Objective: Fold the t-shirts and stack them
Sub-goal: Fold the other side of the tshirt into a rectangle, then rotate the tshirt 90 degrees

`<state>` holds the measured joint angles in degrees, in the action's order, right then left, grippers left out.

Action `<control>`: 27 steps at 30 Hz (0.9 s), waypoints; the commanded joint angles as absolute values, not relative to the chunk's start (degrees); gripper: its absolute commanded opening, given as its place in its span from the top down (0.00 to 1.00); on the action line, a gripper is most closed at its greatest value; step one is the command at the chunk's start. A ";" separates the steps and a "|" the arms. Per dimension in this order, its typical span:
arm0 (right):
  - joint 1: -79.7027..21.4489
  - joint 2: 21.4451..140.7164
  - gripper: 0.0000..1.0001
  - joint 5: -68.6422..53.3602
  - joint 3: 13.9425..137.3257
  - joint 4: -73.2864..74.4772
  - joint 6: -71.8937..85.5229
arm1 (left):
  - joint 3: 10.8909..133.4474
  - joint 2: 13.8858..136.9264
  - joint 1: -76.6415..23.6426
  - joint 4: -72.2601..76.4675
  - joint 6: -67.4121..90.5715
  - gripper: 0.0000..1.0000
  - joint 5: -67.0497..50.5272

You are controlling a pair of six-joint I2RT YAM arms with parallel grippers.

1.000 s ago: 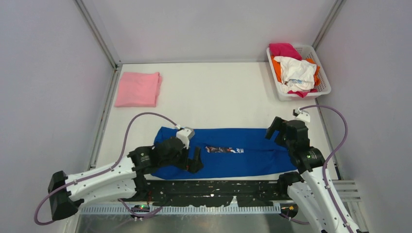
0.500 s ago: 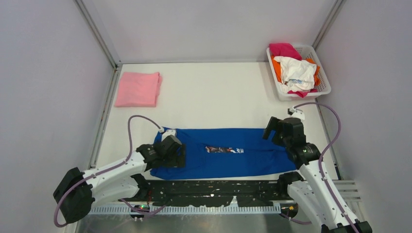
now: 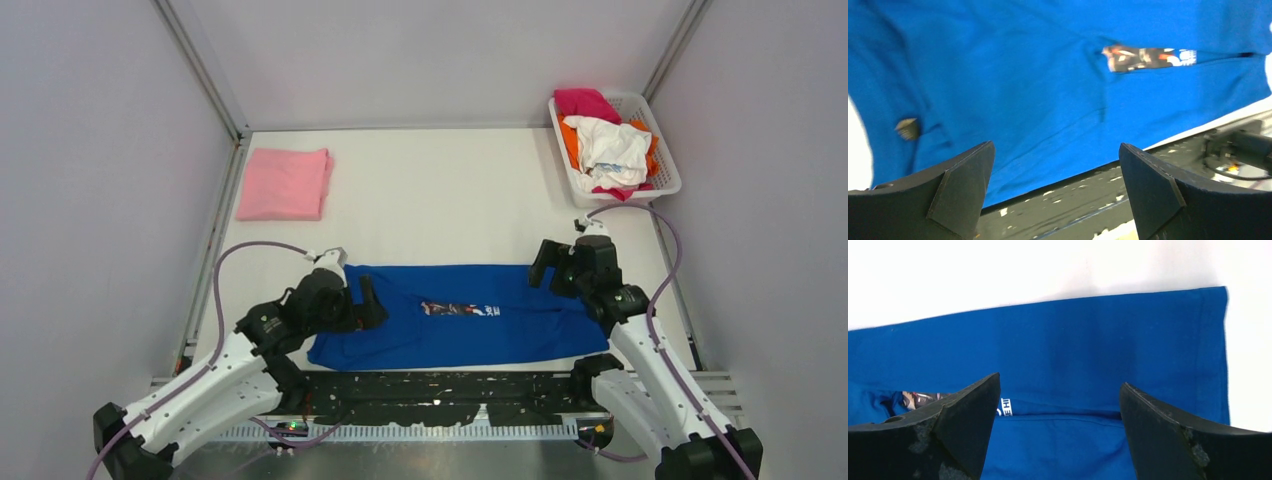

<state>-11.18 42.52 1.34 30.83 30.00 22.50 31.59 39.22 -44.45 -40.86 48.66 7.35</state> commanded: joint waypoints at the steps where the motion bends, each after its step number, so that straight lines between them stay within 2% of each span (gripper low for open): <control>1: -12.45 45.62 0.05 -3.57 30.43 25.21 21.35 | 29.37 43.24 -44.23 -23.89 51.79 0.00 0.27; 6: -14.97 52.38 0.05 -5.91 30.03 20.32 22.50 | 29.28 58.12 -43.68 -13.21 54.90 0.01 -2.75; 10: -15.67 60.13 0.05 -9.32 29.02 12.31 25.96 | 29.82 70.45 -37.93 -5.76 56.65 0.01 -3.23; 16: -17.12 71.47 0.05 -8.41 30.29 6.82 27.54 | 42.71 90.14 -27.54 -5.59 53.88 0.01 -7.78; 19: -17.11 76.38 0.05 -8.23 30.88 7.61 25.82 | 53.15 99.71 -23.67 -6.47 53.89 0.01 -11.17; 22: -17.63 78.27 0.04 -9.73 30.92 9.42 24.53 | 68.58 109.82 -22.26 -11.63 52.31 0.01 -10.82; 24: -19.52 77.57 0.05 -11.28 30.32 10.54 24.40 | 82.04 117.41 -22.12 -18.44 52.12 0.01 -9.94; 27: -24.12 75.82 0.05 -13.49 29.62 11.20 25.80 | 104.18 129.55 -21.81 -20.53 56.25 0.01 -19.01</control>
